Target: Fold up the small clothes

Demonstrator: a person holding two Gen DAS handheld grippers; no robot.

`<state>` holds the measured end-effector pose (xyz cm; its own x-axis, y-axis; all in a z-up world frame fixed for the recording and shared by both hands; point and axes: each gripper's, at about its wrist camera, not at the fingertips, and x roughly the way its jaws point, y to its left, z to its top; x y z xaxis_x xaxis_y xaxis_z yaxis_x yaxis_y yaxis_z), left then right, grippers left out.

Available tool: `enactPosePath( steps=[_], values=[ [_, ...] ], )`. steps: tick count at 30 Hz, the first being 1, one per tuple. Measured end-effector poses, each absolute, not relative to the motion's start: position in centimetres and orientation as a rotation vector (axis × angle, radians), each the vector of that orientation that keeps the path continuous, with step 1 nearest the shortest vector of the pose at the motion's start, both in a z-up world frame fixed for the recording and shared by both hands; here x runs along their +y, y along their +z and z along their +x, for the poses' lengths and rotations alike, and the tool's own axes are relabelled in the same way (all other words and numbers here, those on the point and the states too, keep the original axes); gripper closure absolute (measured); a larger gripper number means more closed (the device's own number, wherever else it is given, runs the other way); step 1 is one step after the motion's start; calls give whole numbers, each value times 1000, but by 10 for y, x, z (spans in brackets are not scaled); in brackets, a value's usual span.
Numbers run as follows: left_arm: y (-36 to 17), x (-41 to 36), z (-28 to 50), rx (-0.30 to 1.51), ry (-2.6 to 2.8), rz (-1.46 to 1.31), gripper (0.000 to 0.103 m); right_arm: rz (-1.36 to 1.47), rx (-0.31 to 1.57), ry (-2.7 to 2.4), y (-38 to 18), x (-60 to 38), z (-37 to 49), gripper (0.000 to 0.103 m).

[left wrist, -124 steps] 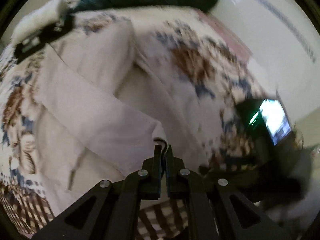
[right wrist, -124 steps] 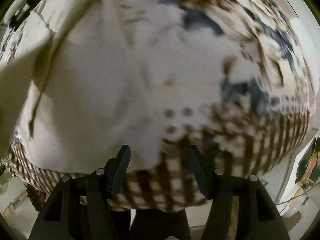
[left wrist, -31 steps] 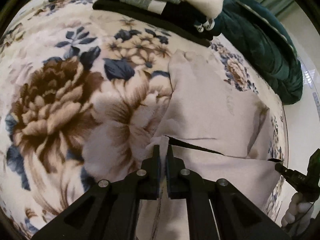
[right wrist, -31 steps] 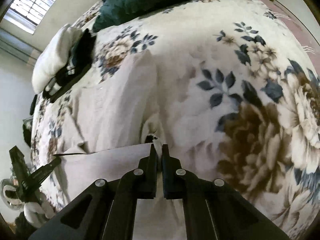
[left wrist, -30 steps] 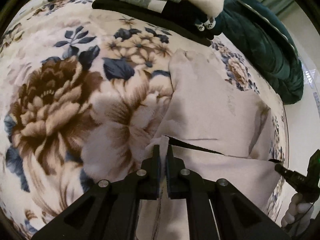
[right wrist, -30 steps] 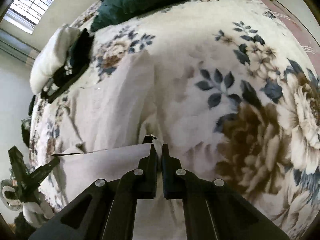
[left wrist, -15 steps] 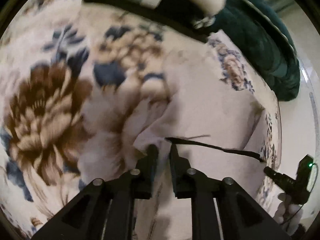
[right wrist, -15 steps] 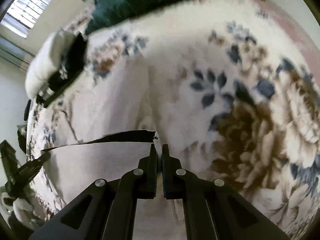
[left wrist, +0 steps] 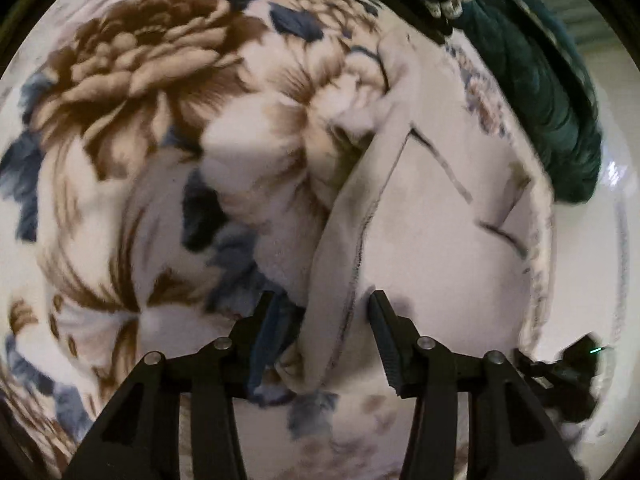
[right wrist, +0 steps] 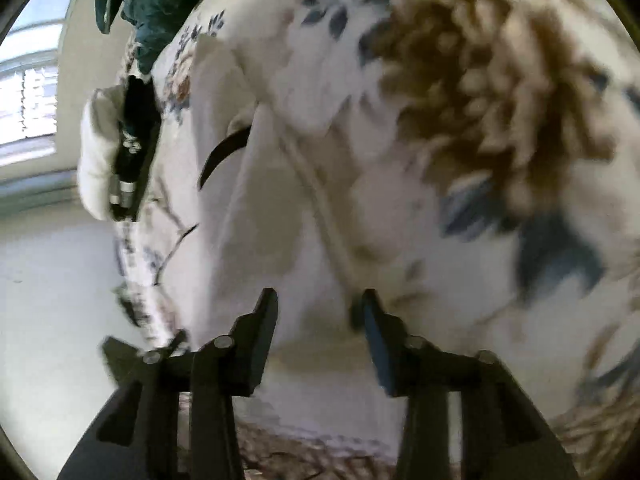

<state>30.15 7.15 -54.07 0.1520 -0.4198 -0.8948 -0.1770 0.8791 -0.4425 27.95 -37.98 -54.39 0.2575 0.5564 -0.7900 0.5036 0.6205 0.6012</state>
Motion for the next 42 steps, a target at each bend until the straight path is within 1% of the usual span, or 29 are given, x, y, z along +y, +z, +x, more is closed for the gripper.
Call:
enactPosePath(
  steps=[4,7,8,9,10,11,12,16,20,23,26,28,29,30,31,32,33,34,42],
  values=[
    [-547,69,308,1454,-197,-486,59,837,1416,-66,-546,-373,276,97],
    [-519,71,317,1431,-229,-476,59,803,1490,-46,-550,-362,282,97],
    [-506,71,322,1407,-237,-464,55,785,1502,-51,-544,-360,286,87],
    [-494,71,328,1383,-250,-456,49,742,1498,-71,-534,-359,291,73],
    [-482,71,337,1358,-264,-449,37,721,1470,-83,-522,-359,296,62],
    [-471,70,350,1332,-277,-442,32,709,1438,-98,-509,-360,303,58],
    [-465,69,363,1315,-292,-440,32,690,1417,-115,-496,-360,314,56],
    [-467,52,431,1299,-320,-374,32,652,1334,-97,-468,-355,372,56],
    [-496,27,497,1331,-311,-268,32,635,1272,-81,-463,-357,451,56],
    [-516,9,529,1365,-332,-213,32,572,1287,-79,-473,-356,506,56],
    [-534,-8,546,1393,-344,-140,32,466,1349,-42,-491,-348,555,56],
    [-542,-20,553,1398,-350,-90,34,393,1401,-4,-506,-341,575,56],
    [-545,-27,554,1393,-354,-58,41,352,1444,8,-517,-336,585,56],
    [-545,-31,554,1382,-363,-42,53,316,1474,13,-525,-331,592,56],
    [-545,-35,552,1373,-377,-26,82,288,1491,26,-531,-327,597,59],
    [-545,-39,551,1370,-385,-9,95,271,1492,34,-534,-323,598,67],
    [-543,-41,548,1361,-397,-4,95,254,1485,33,-535,-321,601,95],
    [-540,-43,546,1339,-406,1,98,248,1475,33,-533,-319,602,101],
    [-503,-30,529,1252,-423,-83,98,292,1332,12,-490,-331,591,103]
  ],
)
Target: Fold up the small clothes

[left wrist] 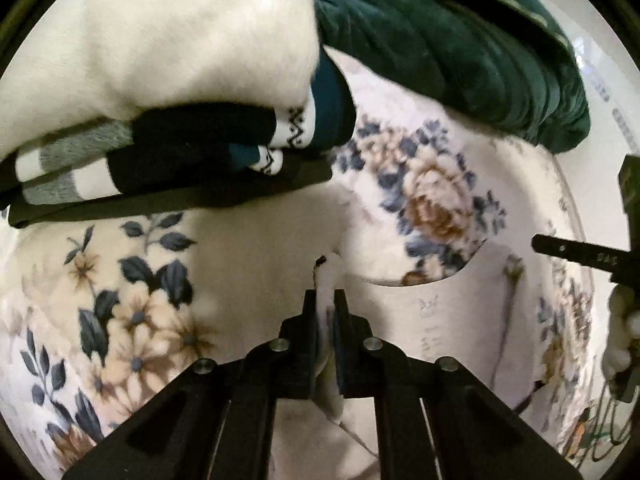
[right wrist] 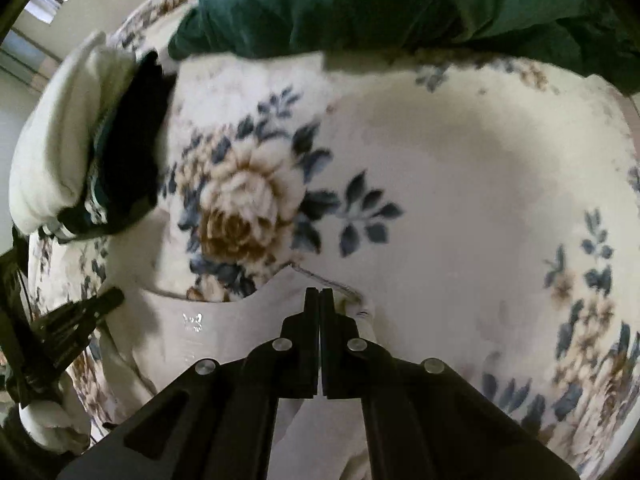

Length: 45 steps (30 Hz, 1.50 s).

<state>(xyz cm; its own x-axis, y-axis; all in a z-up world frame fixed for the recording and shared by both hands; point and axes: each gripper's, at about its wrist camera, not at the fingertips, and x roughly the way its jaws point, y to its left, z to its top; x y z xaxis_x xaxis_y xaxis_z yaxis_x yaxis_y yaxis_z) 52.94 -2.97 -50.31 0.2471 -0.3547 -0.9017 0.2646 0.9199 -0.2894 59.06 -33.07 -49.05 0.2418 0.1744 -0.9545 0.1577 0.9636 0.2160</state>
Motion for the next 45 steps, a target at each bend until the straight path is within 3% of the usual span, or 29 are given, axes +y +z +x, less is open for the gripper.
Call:
enactPosePath(
  steps=[3,6,9,11,12,14,22,29,33,39,42,43,45],
  values=[
    [-502,-28,525,1251,-419,-95,98,313,1383,18,-494,-338,600,100],
    [-504,-30,531,1258,-413,-80,98,321,1453,36,-514,-336,608,48],
    [-508,-33,532,1265,-411,-73,98,282,1513,17,-535,-329,613,49],
    [-511,-34,533,1271,-407,-72,98,246,1543,22,-549,-324,616,70],
    [-510,-34,533,1271,-406,-70,98,231,1544,19,-553,-322,616,89],
    [-503,-33,530,1257,-407,-76,98,217,1502,15,-546,-321,614,93],
    [-441,-17,483,1137,-432,-148,98,236,1276,36,-462,-322,555,95],
    [-393,10,380,1079,-433,-247,98,309,1161,69,-397,-326,439,95],
    [-409,18,319,1143,-410,-280,98,308,1181,83,-398,-319,361,96],
    [-470,29,258,1317,-359,-265,98,317,1314,80,-459,-311,275,99],
    [-490,51,247,1411,-315,-408,96,436,1400,55,-482,-326,262,99],
    [-493,59,251,1435,-298,-493,92,509,1393,51,-484,-335,262,98],
    [-491,67,259,1439,-279,-621,65,624,1370,23,-481,-352,273,93]
  ],
)
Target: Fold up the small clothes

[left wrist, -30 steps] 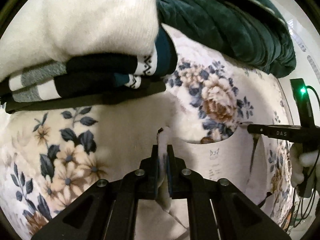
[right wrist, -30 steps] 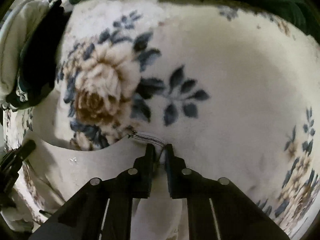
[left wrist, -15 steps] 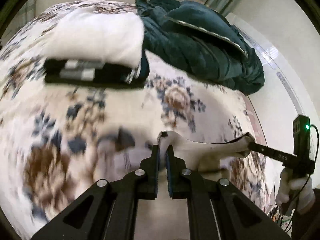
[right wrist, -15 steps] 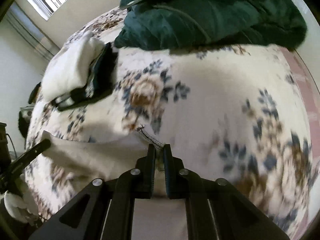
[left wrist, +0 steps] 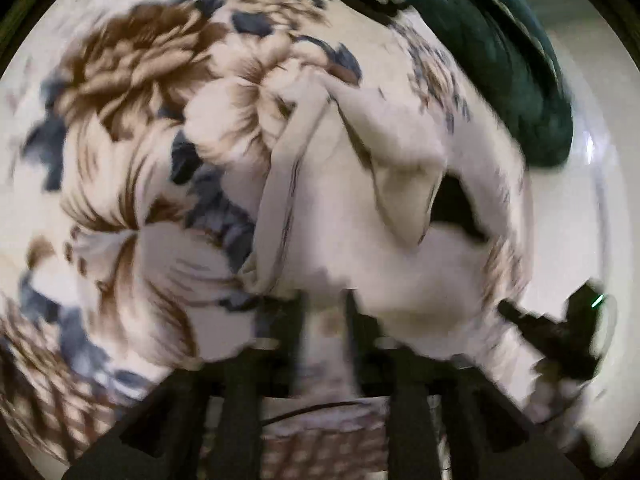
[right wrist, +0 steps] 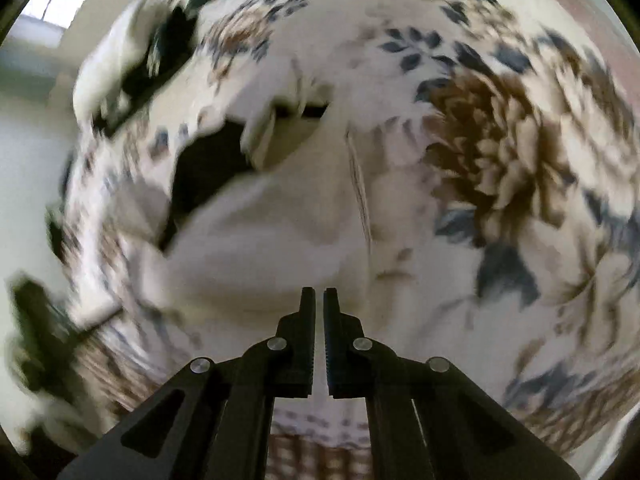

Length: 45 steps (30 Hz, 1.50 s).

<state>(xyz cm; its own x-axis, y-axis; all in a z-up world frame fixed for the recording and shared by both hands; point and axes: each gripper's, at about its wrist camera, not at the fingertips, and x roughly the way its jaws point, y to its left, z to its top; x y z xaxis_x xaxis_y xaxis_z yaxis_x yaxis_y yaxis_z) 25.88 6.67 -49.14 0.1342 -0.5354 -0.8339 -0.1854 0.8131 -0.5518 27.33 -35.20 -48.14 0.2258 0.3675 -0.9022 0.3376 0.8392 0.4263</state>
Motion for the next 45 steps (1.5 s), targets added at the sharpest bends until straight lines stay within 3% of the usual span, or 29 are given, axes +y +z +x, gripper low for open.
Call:
enactPosePath(
  steps=[1,2,3,4,11,12,13,14,23,30,36,38,41,43,45],
  values=[
    [-490,69,267,1421,-269,-698,50,671,1353,11,-479,-359,281,84],
    [-486,70,276,1380,-272,-788,48,730,1323,5,-477,-365,290,78],
    [-483,68,283,1359,-272,-837,48,768,1307,-11,-476,-369,298,65],
    [-481,62,293,1345,-278,-867,48,805,1287,-21,-476,-373,308,62],
    [-498,8,348,1396,-239,-809,49,931,1290,-88,-498,-368,361,62],
    [-501,5,347,1395,-222,-785,50,943,1284,-98,-499,-366,366,64],
    [-501,4,345,1382,-205,-759,60,944,1267,-109,-499,-366,366,83],
    [-500,4,344,1360,-193,-733,99,924,1257,-116,-497,-361,368,92],
    [-455,63,315,1273,-200,-709,100,889,1184,-82,-444,-349,328,94],
    [-479,74,295,1352,-182,-651,100,846,1227,-79,-439,-344,277,94],
    [-532,71,274,1516,-195,-584,96,730,1369,-132,-487,-345,245,94],
    [-533,76,266,1534,-203,-611,84,722,1479,-112,-512,-344,244,93],
    [-512,84,262,1504,-194,-596,62,683,1544,-108,-520,-346,242,78],
    [-496,91,267,1452,-186,-609,62,672,1503,-112,-507,-351,242,68],
    [-486,94,285,1397,-187,-617,62,673,1433,-127,-487,-360,244,68]
  ],
)
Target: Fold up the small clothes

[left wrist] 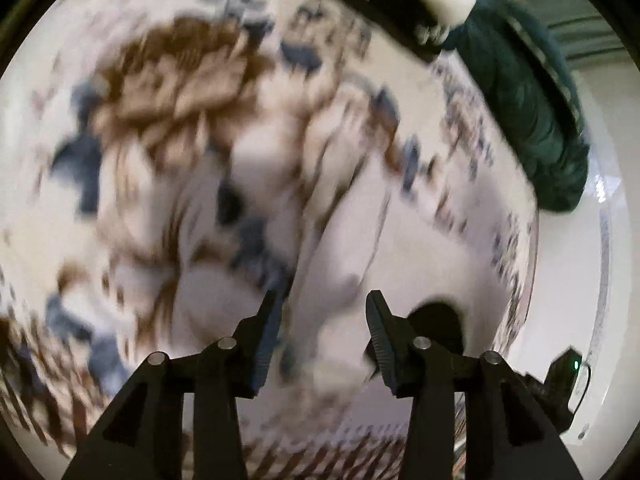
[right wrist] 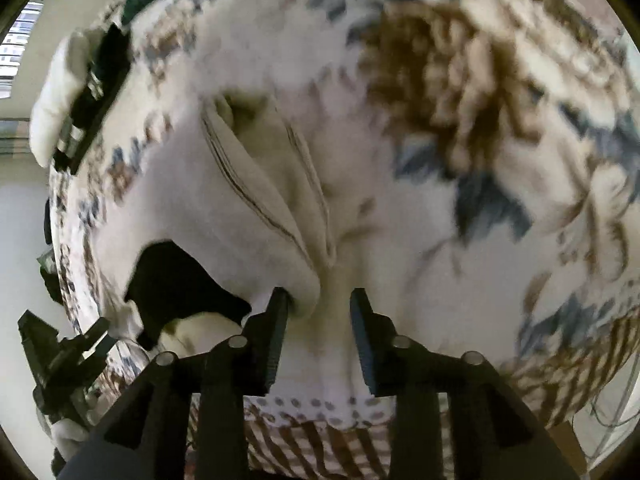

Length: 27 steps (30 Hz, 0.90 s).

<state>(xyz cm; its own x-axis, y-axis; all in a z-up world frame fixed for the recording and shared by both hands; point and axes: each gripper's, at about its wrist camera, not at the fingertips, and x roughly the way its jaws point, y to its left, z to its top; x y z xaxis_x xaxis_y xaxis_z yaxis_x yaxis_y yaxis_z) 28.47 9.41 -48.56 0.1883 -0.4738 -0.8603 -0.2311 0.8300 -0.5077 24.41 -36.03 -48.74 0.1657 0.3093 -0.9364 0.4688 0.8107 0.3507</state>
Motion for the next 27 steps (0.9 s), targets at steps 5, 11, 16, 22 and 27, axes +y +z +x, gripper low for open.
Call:
enactPosePath(
  steps=[5,11,16,22,27],
  values=[
    [-500,79,351,1361,-208,-595,62,786,1281,-97,-469,-377,285,61],
    [-537,58,386,1389,-198,-471,90,859,1315,-88,-507,-366,346,63],
    [-545,71,383,1395,-171,-413,90,807,1307,-158,-517,-365,356,94],
    [-535,84,379,1383,-159,-434,88,779,1329,-171,-522,-366,358,94],
    [-522,104,352,1304,-279,-648,34,804,1320,-64,-504,-378,348,50]
  ],
)
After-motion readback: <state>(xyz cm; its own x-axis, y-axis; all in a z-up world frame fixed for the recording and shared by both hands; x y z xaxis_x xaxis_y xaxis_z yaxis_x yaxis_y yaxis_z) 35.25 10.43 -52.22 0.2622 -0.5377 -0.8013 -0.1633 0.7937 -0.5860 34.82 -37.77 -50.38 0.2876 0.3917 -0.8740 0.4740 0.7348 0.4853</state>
